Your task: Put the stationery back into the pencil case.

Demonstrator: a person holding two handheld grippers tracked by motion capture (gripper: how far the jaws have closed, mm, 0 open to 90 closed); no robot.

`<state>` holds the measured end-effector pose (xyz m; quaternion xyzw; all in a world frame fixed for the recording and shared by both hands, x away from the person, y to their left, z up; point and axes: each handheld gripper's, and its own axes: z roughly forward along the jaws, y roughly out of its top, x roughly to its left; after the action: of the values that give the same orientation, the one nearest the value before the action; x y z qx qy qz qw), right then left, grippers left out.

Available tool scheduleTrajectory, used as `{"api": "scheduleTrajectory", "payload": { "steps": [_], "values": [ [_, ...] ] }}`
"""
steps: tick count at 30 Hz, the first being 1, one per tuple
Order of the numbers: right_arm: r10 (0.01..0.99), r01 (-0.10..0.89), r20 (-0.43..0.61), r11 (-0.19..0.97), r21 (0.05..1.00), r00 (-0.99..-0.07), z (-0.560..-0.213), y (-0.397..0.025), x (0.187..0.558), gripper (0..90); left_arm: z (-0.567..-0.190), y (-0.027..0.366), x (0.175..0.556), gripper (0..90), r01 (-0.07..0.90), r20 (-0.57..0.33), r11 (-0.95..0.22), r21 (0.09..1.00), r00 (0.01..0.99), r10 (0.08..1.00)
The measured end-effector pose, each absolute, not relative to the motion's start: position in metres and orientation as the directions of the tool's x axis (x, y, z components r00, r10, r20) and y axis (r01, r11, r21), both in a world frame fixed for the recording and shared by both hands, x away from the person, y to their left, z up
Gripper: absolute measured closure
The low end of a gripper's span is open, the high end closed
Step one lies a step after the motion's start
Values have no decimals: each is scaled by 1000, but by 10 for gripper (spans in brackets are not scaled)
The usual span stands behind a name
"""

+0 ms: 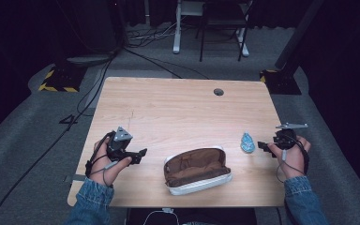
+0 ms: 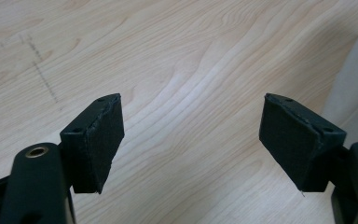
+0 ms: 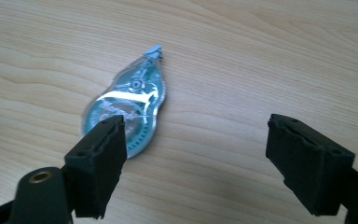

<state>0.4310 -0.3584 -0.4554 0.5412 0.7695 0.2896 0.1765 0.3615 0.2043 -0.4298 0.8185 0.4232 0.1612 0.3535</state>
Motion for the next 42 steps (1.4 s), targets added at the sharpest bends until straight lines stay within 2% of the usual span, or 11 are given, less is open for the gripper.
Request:
{"api": "scheduleTrajectory", "payload": {
  "steps": [5, 14, 17, 21, 28, 36, 42],
  "values": [
    [929, 739, 42, 264, 620, -368, -450, -343, 431, 232, -437, 210, 360, 220, 599, -9, -403, 691, 565, 825],
    [929, 764, 64, 258, 591, -363, -448, -322, 433, 256, -457, 219, 359, 203, 652, -37, -382, 654, 532, 846],
    [930, 763, 63, 258, 592, -363, -450, -318, 435, 251, -464, 220, 360, 201, 668, -56, -380, 640, 534, 844],
    [932, 762, 58, 256, 595, -359, -455, -314, 439, 212, -471, 222, 359, 198, 675, -27, -413, 611, 539, 842],
    [934, 775, 63, 252, 580, -351, -466, -305, 445, 212, -482, 226, 358, 191, 697, -17, -432, 573, 537, 844],
    [933, 788, 44, 275, 552, -356, -473, -297, 452, 212, -490, 228, 355, 190, 710, -22, -426, 562, 527, 850],
    [934, 792, 23, 289, 538, -356, -482, -295, 457, 190, -494, 230, 354, 156, 682, -24, -423, 597, 542, 840]
  ]
}}
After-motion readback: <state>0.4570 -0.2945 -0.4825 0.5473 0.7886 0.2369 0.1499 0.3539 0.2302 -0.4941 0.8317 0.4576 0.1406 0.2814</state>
